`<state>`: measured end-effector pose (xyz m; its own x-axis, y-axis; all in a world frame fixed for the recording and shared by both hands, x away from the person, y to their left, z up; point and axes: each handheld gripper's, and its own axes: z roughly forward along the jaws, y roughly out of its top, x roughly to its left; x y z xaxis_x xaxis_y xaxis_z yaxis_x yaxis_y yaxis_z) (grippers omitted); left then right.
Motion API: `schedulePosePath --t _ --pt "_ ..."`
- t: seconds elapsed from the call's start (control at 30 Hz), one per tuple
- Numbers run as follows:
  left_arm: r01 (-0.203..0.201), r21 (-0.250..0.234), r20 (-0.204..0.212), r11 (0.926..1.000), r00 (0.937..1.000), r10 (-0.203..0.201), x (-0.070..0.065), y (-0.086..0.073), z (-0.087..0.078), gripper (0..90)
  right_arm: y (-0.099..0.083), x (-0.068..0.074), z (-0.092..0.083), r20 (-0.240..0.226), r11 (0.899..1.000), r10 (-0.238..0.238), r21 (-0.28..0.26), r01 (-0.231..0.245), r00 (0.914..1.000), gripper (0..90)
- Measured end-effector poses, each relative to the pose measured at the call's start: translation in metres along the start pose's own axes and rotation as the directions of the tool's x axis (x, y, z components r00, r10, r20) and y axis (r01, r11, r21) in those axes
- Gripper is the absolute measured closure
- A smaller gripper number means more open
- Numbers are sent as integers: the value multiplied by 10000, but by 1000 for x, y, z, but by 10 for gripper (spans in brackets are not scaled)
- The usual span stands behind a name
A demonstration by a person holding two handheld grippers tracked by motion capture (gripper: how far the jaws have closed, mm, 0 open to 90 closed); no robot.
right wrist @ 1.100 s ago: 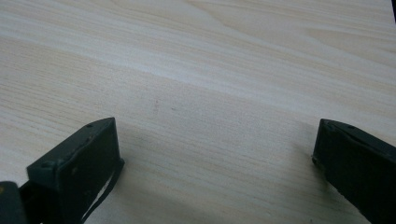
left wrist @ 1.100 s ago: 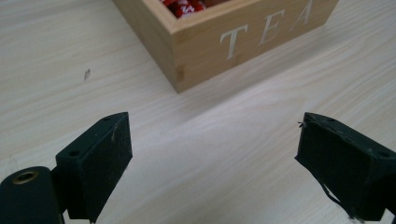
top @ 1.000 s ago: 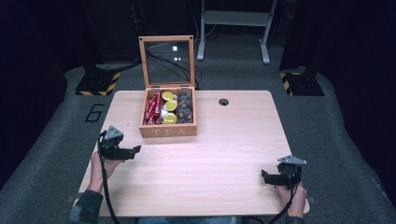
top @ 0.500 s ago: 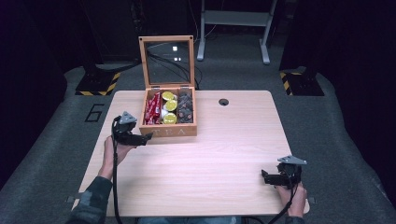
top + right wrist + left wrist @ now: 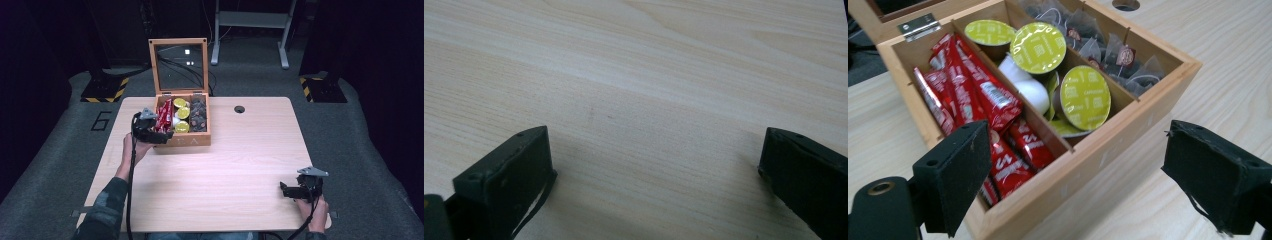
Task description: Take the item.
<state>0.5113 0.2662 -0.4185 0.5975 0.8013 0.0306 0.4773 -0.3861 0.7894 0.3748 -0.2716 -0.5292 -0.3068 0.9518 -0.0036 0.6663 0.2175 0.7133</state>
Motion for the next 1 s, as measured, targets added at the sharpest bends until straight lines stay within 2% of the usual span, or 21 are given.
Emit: schedulePosePath --t 0.17,0.27,0.37,0.43,0.47,0.5,0.6,0.73,0.83,0.9,1.0 --pt "2 45 159 10000 9999 -3 0 11 14 140 0 0 0 -18 10000 2 -23 -2 10000 0" --pt "-181 11 72 9998 9998 181 -1 18 21 149 0 0 0 -16 10000 -3 -26 3 10000 1" --pt "-242 135 191 9996 9995 240 0 26 29 151 0 0 0 -17 10000 8 -32 -8 10000 2" --pt "-442 201 121 9988 9990 439 0 29 35 167 0 0 0 -23 10000 -8 -23 8 10000 2" --pt "-418 428 230 9982 9989 409 0 32 42 195 0 0 0 -22 10000 7 -30 -7 10000 2" --pt "-428 418 257 9982 9988 417 1 33 46 201 0 0 0 -22 10000 -1 -33 1 10000 3" --pt "-359 407 288 9985 9990 348 0 35 52 244 0 0 0 -18 10000 12 -36 -12 10000 5" --pt "-562 859 177 9947 9983 549 1 34 63 283 0 1 0 9 10000 21 -38 -21 10000 5" --pt "-388 1124 145 9929 9992 374 3 31 70 325 0 1 0 29 10000 20 -43 -20 10000 7" --pt "-467 1273 22 9908 9989 468 2 29 73 336 0 1 0 59 9999 111 -79 -111 9999 7" --pt "-458 1343 -65 9899 9989 471 3 29 75 369 0 1 0 26 10000 -2 -40 2 10000 7"
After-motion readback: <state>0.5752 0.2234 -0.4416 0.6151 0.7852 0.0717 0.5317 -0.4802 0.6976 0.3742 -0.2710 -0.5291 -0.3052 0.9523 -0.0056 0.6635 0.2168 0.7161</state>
